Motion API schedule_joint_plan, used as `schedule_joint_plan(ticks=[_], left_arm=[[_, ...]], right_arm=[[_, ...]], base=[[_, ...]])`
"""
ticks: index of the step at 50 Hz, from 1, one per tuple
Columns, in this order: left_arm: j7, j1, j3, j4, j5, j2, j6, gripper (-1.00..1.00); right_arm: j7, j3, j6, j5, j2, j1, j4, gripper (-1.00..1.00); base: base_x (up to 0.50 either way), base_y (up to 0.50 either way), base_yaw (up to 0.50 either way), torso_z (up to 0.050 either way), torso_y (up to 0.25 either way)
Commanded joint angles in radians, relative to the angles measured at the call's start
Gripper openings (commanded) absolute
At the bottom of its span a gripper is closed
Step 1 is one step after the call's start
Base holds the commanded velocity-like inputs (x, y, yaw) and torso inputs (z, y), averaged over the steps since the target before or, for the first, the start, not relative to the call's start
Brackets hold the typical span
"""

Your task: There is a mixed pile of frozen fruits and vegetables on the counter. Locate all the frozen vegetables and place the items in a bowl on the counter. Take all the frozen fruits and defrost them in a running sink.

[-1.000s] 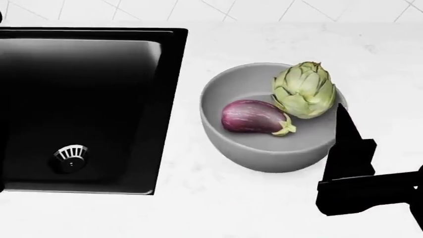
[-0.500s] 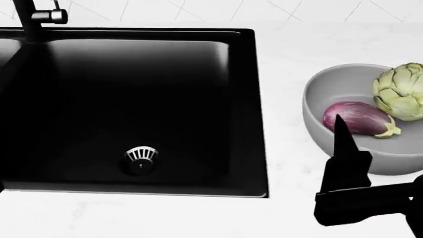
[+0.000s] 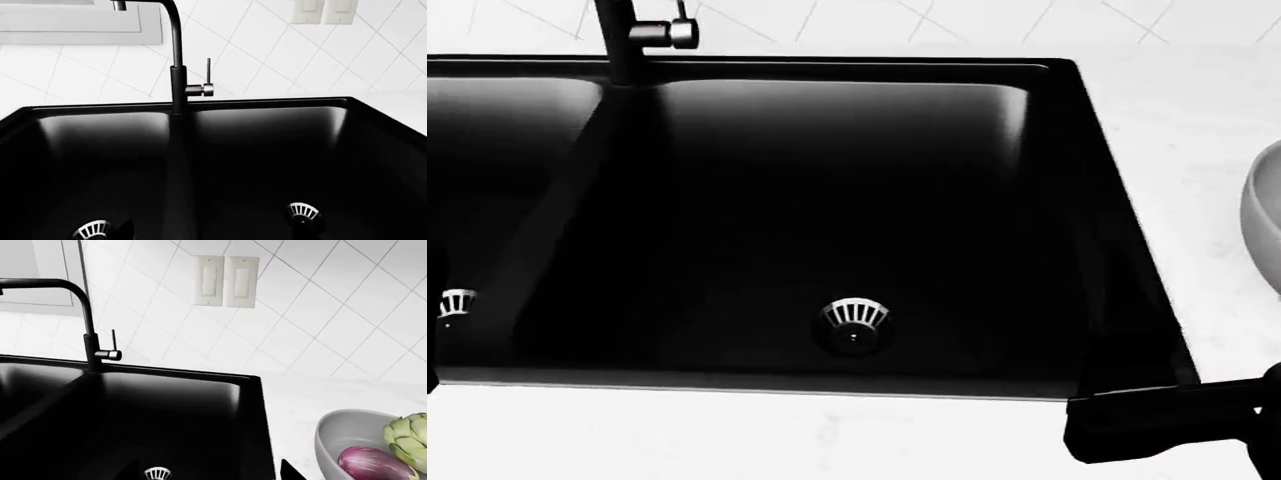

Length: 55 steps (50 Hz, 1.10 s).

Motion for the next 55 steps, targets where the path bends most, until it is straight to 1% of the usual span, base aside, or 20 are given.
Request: schedule_joint_plan(ticks=[1, 10, 14, 18, 22, 28, 37, 41, 47, 51, 55], left_arm=[[-0.006, 0.001, -0.02, -0.005, 0.006, 0.011, 0.027, 1.0], [-0.002, -0.004, -0.021, -0.009, 0.0, 0.002, 0.025, 1.0], [-0.008, -0.011, -0.022, -0.006, -0.009, 0.0, 0.023, 1.0], [-0.009, -0.011, -0.016, -0.008, -0.004, 0.004, 0.025, 1.0], [-0.011, -0.012, -0.013, -0.006, -0.003, 0.004, 0.025, 1.0], [-0.01, -0.004, -0.012, -0.004, 0.0, 0.005, 0.029, 1.0], [-0.01, 0.002, -0.014, -0.003, 0.0, 0.003, 0.034, 1.0], [-0.01, 0.0, -0.011, -0.006, 0.003, 0.004, 0.035, 1.0], [-0.005, 0.001, -0.015, -0.008, 0.0, -0.003, 0.036, 1.0], [-0.004, -0.003, -0.019, -0.012, -0.004, -0.008, 0.036, 1.0], [-0.005, -0.012, -0.005, -0.015, 0.003, -0.002, 0.035, 1.0]], right_arm=[[-0.009, 0.01, 0.004, -0.014, -0.007, -0.012, -0.007, 1.0], [-0.009, 0.011, 0.007, -0.015, -0.012, -0.009, -0.004, 1.0], [-0.005, -0.014, 0.019, -0.014, -0.018, 0.025, -0.003, 1.0], [-0.011, -0.007, 0.011, -0.036, -0.037, -0.004, 0.001, 1.0], [-0.01, -0.019, 0.015, -0.038, -0.048, 0.008, 0.001, 1.0], [-0.012, 0.028, 0.002, -0.036, -0.037, -0.045, -0.002, 1.0], [-0.014, 0.022, 0.008, -0.041, -0.044, -0.041, 0.002, 1.0], [-0.02, 0.034, 0.006, -0.059, -0.051, -0.069, 0.002, 1.0], [-0.02, 0.021, 0.015, -0.065, -0.052, -0.053, 0.005, 1.0], [-0.023, 0.04, 0.01, -0.064, -0.052, -0.071, 0.003, 1.0], [-0.025, 0.031, 0.015, -0.072, -0.057, -0.069, 0.007, 1.0]], base=[[0.0, 0.5, 0.0, 0.0, 0.0], [0.0, 0.5, 0.0, 0.0, 0.0], [0.0, 0.5, 0.0, 0.0, 0.0], [0.0, 0.5, 0.0, 0.0, 0.0], [0.0, 0.5, 0.0, 0.0, 0.0], [0.0, 0.5, 0.0, 0.0, 0.0], [0.0, 0.5, 0.0, 0.0, 0.0], [0.0, 0.5, 0.0, 0.0, 0.0], [0.0, 0.5, 0.0, 0.0, 0.0], [0.0, 0.5, 0.0, 0.0, 0.0], [0.0, 0.5, 0.0, 0.0, 0.0]])
